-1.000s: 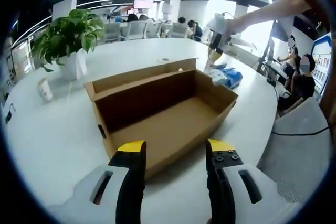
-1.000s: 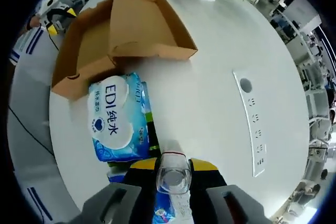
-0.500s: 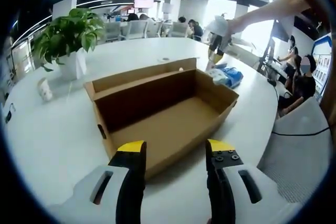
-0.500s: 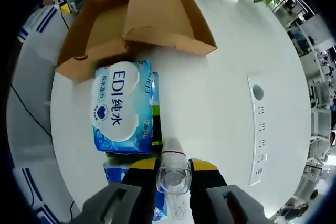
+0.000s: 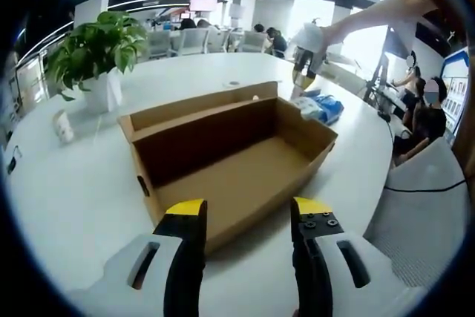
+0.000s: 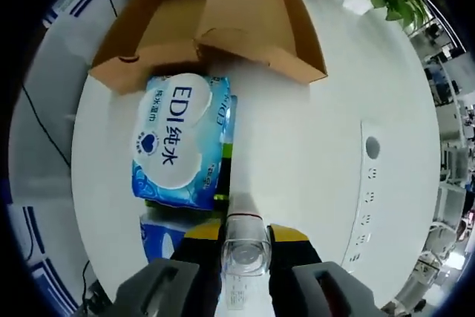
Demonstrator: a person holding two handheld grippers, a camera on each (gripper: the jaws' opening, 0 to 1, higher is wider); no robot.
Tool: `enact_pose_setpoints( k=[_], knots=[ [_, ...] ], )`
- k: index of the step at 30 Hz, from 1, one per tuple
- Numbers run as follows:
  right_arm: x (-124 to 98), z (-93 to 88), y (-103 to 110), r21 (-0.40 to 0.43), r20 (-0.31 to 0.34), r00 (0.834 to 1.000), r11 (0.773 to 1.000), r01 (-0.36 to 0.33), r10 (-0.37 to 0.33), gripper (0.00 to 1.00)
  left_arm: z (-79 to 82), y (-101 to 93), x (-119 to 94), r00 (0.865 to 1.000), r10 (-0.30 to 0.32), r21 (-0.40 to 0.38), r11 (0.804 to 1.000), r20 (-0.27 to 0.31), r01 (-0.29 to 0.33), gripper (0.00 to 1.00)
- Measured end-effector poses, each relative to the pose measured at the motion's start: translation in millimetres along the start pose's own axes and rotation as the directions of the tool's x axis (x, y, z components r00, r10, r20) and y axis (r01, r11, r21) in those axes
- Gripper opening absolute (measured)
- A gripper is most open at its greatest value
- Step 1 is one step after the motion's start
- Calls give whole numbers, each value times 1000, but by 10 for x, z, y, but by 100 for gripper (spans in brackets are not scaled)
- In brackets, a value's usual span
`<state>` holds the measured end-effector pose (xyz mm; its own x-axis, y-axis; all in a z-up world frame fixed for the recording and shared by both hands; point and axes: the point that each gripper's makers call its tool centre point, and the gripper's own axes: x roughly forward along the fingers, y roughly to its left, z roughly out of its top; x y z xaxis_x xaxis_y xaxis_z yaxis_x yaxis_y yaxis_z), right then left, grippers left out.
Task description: Operate the shoe box by opening the lid, removing the specified soft item, and placing it in the target area until the item is outside and the box remains undamaged.
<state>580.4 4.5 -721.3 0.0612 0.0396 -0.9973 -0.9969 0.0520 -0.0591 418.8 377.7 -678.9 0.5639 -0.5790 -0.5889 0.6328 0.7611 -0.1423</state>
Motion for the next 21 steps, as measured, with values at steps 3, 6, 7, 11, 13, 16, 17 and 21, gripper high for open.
enact_pose_setpoints(
  k=[3,6,7,11,13,16,17,21],
  knots=[
    [15,-9,19,-11,-5,1000,1000,-2,2,20,4,4,-3,1000,1,0,1000,1,-1,45],
    [8,0,10,-7,1,1000,1000,4,-4,22,8,12,-8,1000,3,0,1000,1,-3,45],
    [0,2,-5,-4,5,1000,1000,9,-9,22,9,15,-8,1000,3,1,1000,1,-3,46],
    [-33,0,-53,9,16,1000,1000,20,-20,24,13,17,-6,1000,3,1,1000,2,-3,46],
    [-38,-10,-54,11,16,1000,1000,22,-23,25,14,12,2,1000,1,2,1000,1,-1,46],
    [-44,-29,-54,14,13,1000,1000,25,-25,26,24,-3,9,1000,-1,1,1000,4,1,46],
    [-49,-35,-50,16,13,1000,1000,26,-26,26,28,-8,10,1000,-2,3,1000,5,2,46],
    [-90,-29,-30,38,23,999,999,21,-22,28,43,-15,8,1000,-3,5,1000,9,3,46]
  ],
)
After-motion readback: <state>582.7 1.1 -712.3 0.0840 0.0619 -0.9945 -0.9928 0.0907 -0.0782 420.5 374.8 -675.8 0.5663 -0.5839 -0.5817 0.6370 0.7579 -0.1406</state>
